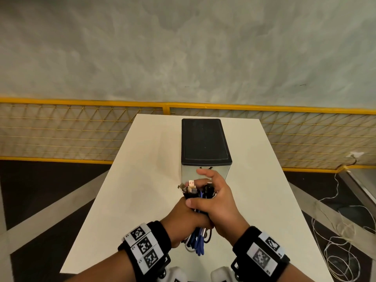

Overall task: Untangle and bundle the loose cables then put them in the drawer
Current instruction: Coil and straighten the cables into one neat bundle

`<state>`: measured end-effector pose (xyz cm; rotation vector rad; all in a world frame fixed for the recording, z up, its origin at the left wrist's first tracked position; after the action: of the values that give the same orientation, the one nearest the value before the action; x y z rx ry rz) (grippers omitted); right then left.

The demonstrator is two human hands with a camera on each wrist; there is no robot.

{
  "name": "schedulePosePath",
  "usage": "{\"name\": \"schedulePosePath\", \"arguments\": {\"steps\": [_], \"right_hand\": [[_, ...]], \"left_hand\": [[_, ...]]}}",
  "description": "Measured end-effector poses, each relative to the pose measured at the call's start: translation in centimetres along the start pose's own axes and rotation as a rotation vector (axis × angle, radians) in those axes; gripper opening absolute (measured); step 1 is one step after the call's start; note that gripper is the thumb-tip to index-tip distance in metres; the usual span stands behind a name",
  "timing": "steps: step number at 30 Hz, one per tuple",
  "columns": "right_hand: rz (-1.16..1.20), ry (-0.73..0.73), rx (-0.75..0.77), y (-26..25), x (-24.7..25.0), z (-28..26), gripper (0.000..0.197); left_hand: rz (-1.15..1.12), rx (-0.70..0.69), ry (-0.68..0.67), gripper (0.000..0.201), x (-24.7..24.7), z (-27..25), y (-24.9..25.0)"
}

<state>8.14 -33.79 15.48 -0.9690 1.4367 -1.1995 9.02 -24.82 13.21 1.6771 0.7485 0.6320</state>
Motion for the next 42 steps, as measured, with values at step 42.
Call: {"name": "schedulePosePath", "arguments": {"steps": [42], "right_hand": [[-0.288,-0.412,-0.063,2.5,-0.4,-1.5,0.069]], "left_hand": [[-0.417,0.141,0.441,0.025,4.3,3.1,0.4]]}}
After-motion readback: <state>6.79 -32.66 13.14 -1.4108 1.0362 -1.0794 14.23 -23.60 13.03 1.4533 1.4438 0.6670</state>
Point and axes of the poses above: each hand's wrist, its own z-axis towards the middle knuckle, its own x-axis out of the back of the hand, y = z × x, the point moved 6 cm from there along z, towards the middle knuckle, and after that the axes turned 8 degrees about z, right-handed, at the moved point
